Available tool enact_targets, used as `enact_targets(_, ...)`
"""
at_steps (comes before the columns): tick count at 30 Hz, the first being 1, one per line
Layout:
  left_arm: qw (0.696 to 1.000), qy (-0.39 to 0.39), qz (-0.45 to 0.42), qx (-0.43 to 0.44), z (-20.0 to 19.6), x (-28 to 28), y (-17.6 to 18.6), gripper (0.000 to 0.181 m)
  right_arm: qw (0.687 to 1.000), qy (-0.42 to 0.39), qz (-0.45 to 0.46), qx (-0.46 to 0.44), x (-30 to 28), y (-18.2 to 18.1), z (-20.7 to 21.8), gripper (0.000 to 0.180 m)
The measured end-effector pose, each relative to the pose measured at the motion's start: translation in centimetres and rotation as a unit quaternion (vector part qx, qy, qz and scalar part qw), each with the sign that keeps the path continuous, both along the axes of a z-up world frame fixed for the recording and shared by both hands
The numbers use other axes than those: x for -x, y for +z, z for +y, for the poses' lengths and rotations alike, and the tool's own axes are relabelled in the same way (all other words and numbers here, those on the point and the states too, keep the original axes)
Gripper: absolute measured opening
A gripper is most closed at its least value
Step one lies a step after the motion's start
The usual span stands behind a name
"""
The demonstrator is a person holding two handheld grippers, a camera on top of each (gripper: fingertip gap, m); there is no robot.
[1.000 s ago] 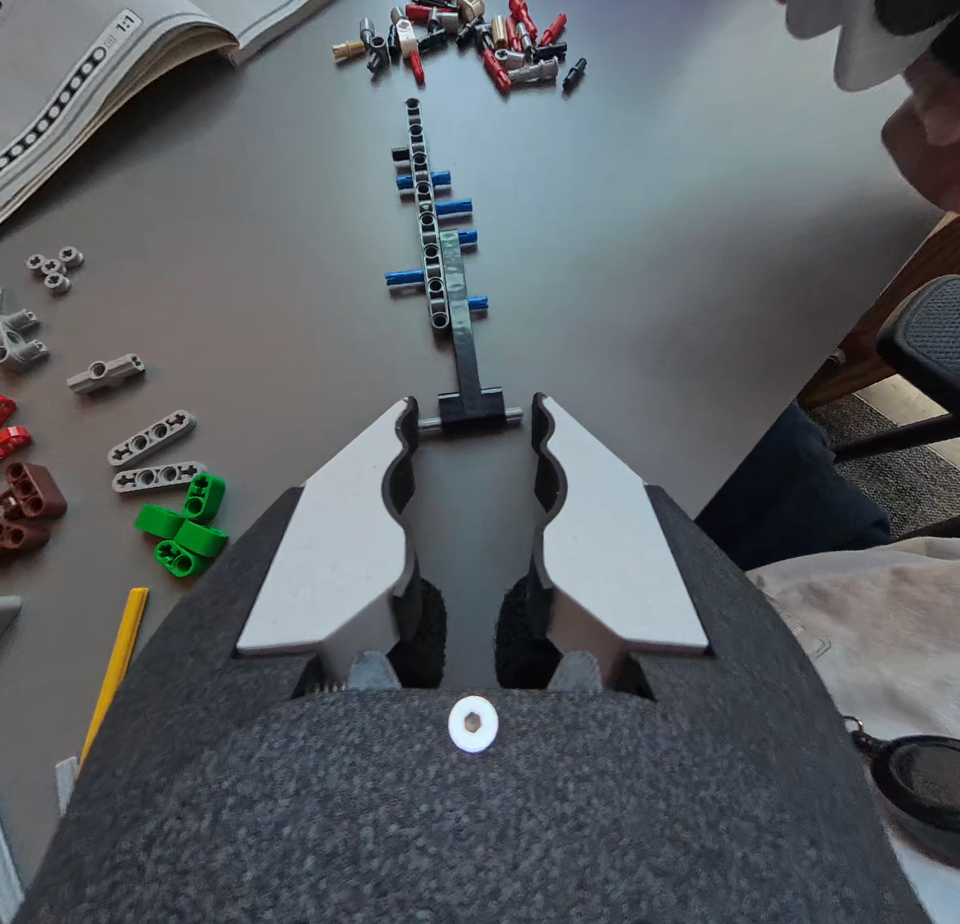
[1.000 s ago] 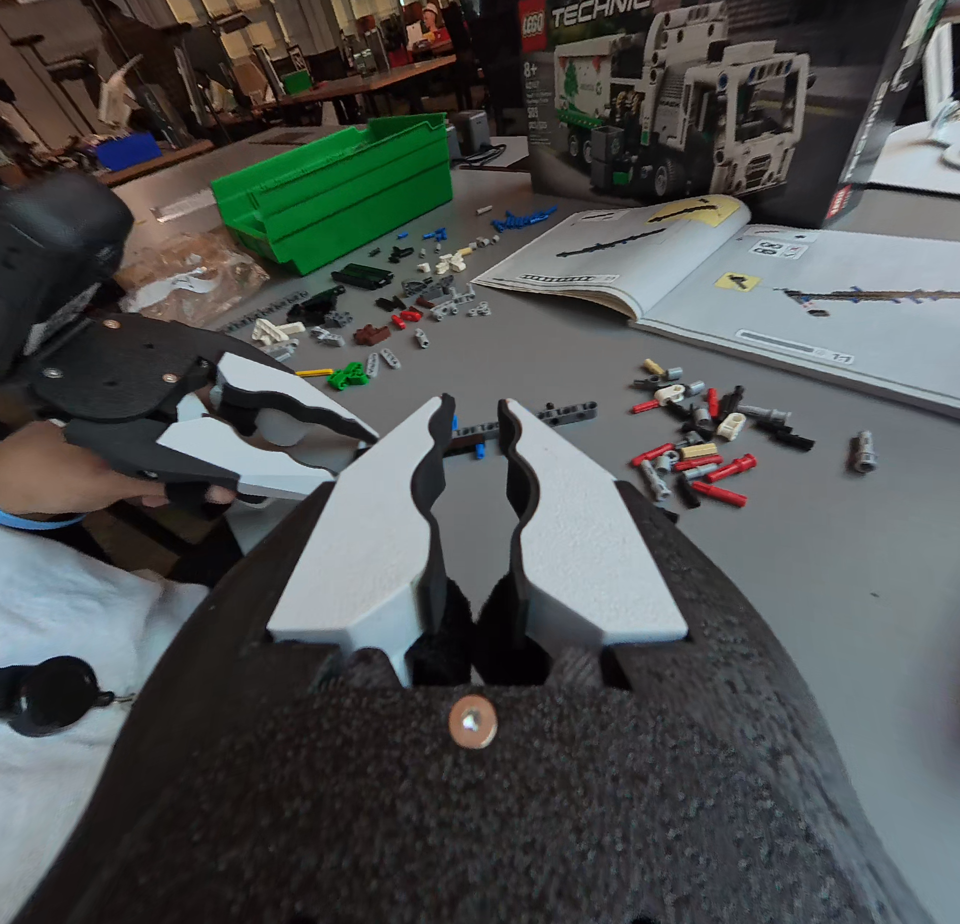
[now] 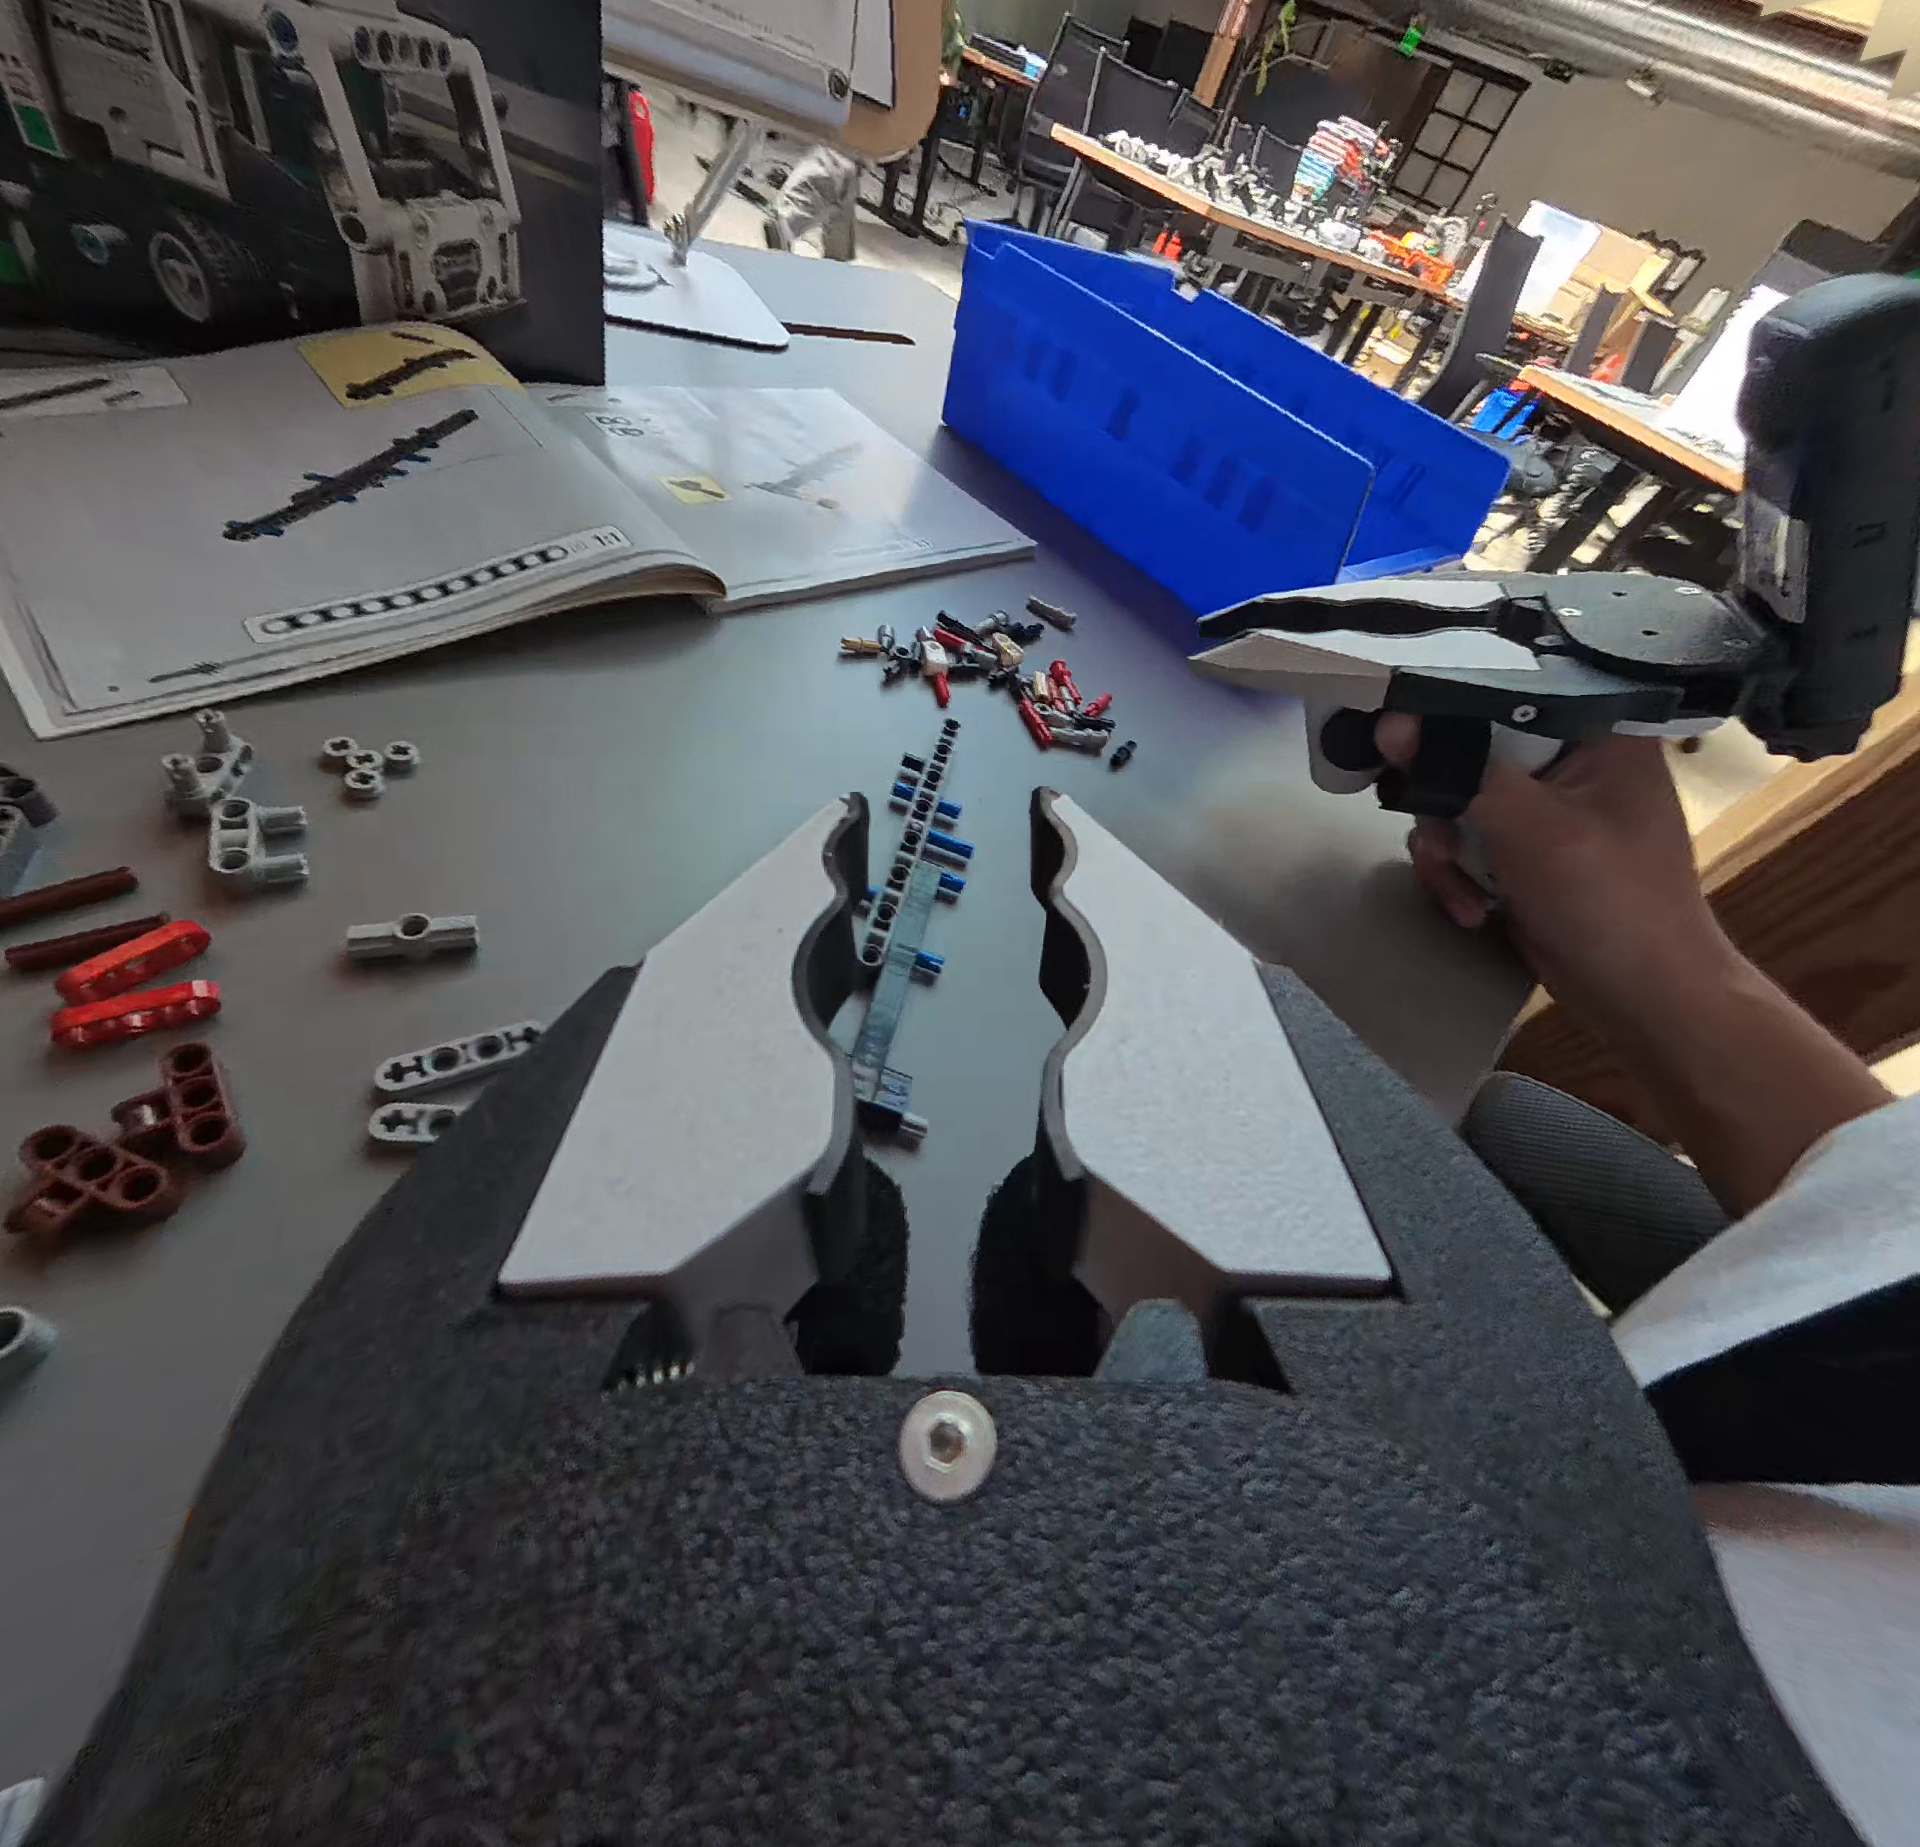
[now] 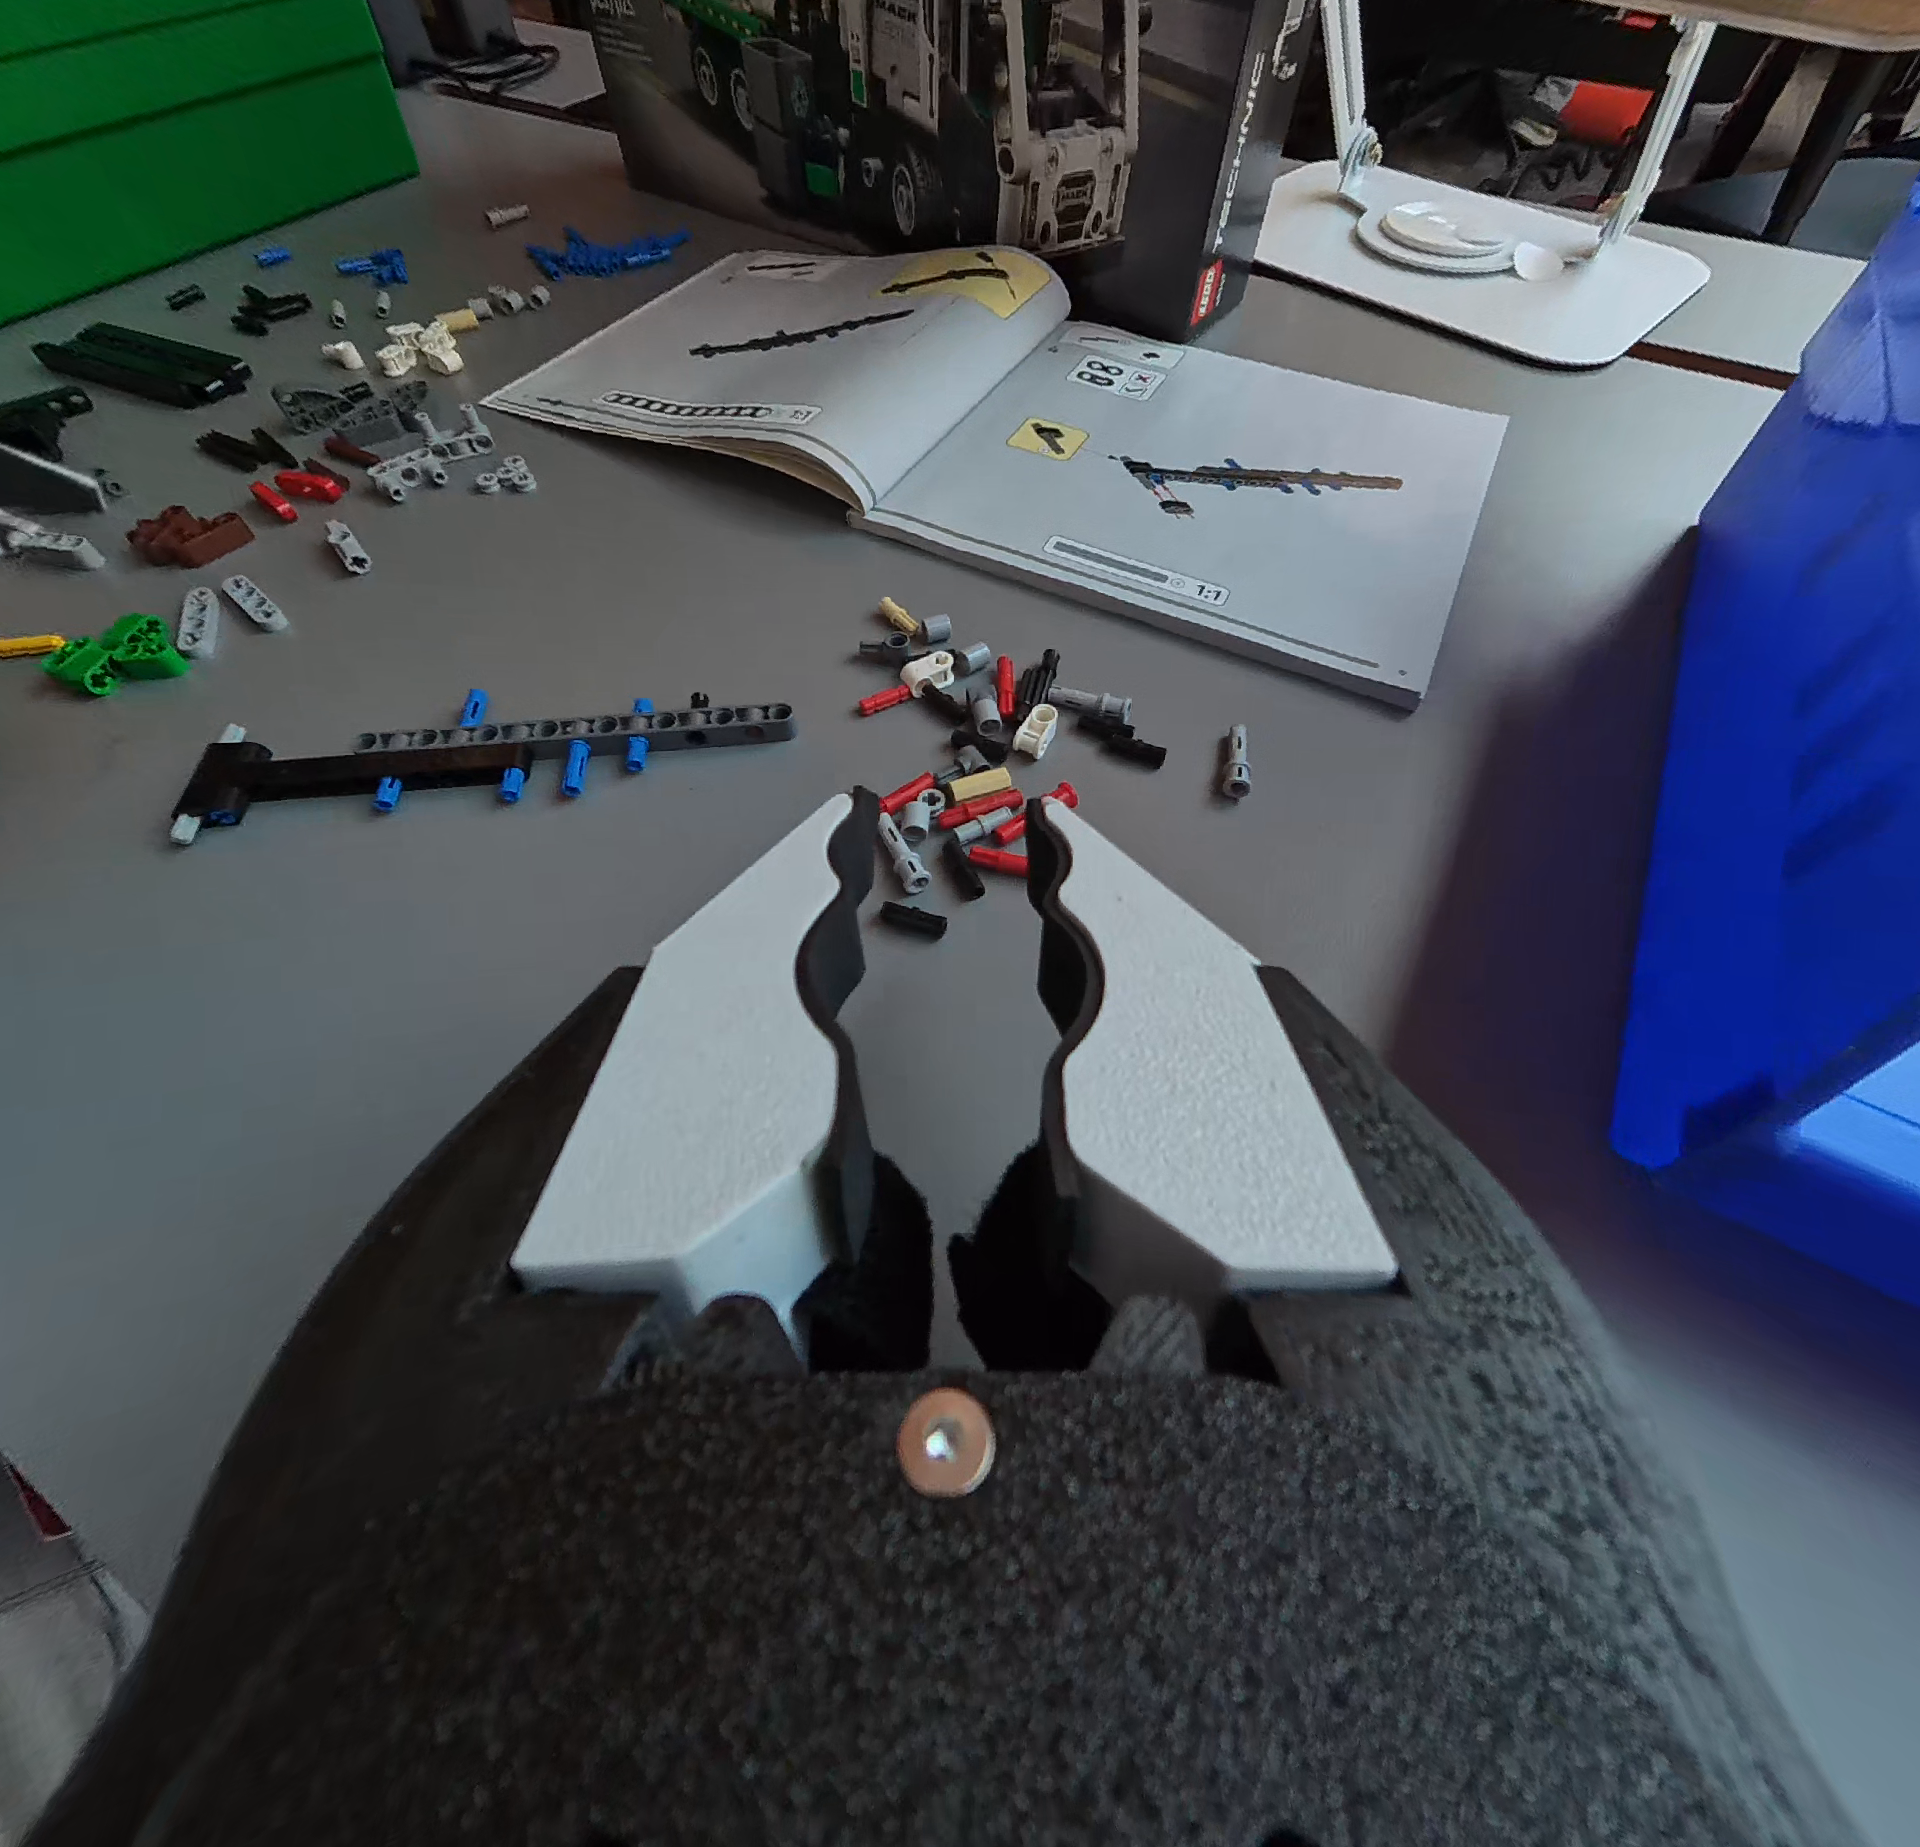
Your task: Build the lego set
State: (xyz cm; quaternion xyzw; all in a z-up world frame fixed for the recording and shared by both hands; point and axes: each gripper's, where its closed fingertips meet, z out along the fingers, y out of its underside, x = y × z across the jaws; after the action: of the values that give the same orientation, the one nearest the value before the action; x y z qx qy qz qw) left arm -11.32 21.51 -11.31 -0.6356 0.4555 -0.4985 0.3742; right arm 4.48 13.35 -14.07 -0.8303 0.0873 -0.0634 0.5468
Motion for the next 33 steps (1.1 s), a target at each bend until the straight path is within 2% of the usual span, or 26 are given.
enact_targets(3, 0.999, 0.018, 0.011, -0.046, 0.5, -0.6, -0.1, 0.03, 1.0, 0.003, 0.014, -0.007, -0.1, 0.1, -0.1, 0.027)
enact_targets(11, 0.996, -0.006, 0.071, -0.052, -0.3, -1.8, -2.2, 0.029, 0.995, 0.013, 0.087, -0.053, -0.6, 1.0, -0.5, 0.027)
enact_targets(15, 0.994, -0.017, 0.086, -0.069, -0.8, -2.0, -2.6, 0.018, 0.994, 0.012, 0.089, -0.061, -0.7, 1.2, -0.6, 0.027)
enact_targets(23, 0.991, -0.021, 0.116, -0.062, -0.8, -2.3, -3.6, 0.019, 0.995, 0.02, 0.081, -0.054, -0.4, 1.1, -0.4, 0.027)
enact_targets(24, 0.991, -0.025, 0.114, -0.062, -0.9, -2.3, -3.6, 0.024, 0.995, 0.02, 0.08, -0.056, -0.4, 1.1, -0.4, 0.027)
enact_targets(25, 0.992, -0.034, 0.106, -0.065, -1.2, -2.4, -3.3, 0.03, 0.995, 0.02, 0.08, -0.058, -0.4, 1.2, -0.5, 0.027)
enact_targets(27, 0.994, -0.055, 0.068, -0.071, -2.0, -2.8, -1.8, 0.03, 0.994, 0.02, 0.084, -0.061, -0.4, 1.3, -0.5, 0.027)
enact_targets(29, 0.991, -0.093, 0.033, -0.09, -2.4, -3.9, 1.6, 0.035, 0.994, 0.022, 0.092, -0.062, -0.5, 1.2, -0.5, 0.027)
enact_targets(31, 0.979, -0.131, 0.042, -0.153, -1.1, -6.0, 5.1, 0.038, 0.993, 0.022, 0.097, -0.067, -0.5, 1.4, -0.5, 0.027)
enact_targets(33, 0.958, -0.167, 0.099, -0.213, 1.3, -8.6, 6.8, 0.036, 0.992, 0.024, 0.099, -0.077, -0.5, 1.6, -0.6, 0.027)
